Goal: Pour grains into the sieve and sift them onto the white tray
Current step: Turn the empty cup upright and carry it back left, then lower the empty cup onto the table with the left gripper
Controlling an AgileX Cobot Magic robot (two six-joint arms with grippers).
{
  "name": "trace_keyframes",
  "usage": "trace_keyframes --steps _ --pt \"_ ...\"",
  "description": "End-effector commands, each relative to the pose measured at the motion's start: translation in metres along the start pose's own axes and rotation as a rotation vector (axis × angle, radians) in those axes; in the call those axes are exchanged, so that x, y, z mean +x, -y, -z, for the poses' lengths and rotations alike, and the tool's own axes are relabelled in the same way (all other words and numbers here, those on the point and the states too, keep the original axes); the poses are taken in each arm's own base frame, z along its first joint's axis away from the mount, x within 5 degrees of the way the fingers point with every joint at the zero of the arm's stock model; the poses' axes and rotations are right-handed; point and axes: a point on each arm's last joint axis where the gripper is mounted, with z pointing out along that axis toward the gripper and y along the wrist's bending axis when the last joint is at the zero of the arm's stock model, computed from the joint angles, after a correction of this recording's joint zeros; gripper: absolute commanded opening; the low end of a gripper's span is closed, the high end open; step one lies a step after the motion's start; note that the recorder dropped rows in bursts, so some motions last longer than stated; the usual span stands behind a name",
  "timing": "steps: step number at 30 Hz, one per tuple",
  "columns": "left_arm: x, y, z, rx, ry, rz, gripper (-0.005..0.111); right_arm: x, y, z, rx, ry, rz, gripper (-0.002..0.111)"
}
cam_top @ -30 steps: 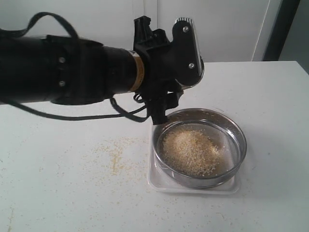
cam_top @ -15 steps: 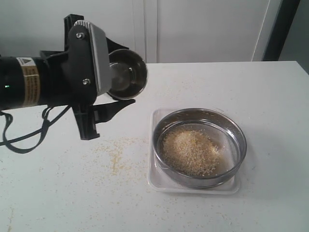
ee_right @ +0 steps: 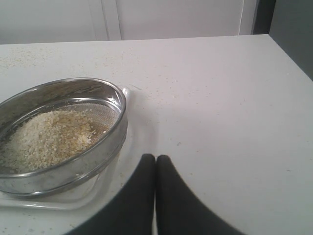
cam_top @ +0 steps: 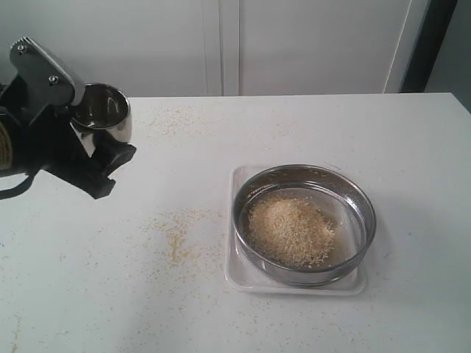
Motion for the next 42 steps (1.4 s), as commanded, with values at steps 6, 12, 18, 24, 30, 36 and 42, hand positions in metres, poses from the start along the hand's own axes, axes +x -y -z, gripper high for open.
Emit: trace_keyframes --steps 6,12,18,24,30,36,42 --pt "0.020 -0.003 -0.047 0.022 0.170 0.239 0.000 0.001 0.000 0.000 -0.003 0.003 0.008 0.000" --pt "0.040 0.003 -0.077 0.037 0.211 0.228 0.000 0.001 0.000 0.000 -0.003 0.003 0.008 0.000" --pt "0.053 0.000 -0.109 0.032 0.169 0.224 0.000 0.001 0.000 0.000 -0.003 0.003 0.008 0.000" --pt "0.059 -0.001 -0.136 0.046 0.172 0.226 0.000 0.001 0.000 0.000 -0.003 0.003 0.008 0.000" --pt "0.069 -0.003 -0.157 0.048 0.108 0.216 0.000 0.001 0.000 0.000 -0.003 0.003 0.008 0.000" --pt "0.078 -0.002 -0.172 0.052 0.087 0.219 0.000 0.001 0.000 0.000 -0.003 0.003 0.008 0.000" --pt "0.083 -0.001 -0.178 0.055 0.074 0.221 0.000 0.001 0.000 0.000 -0.003 0.003 0.008 0.000"
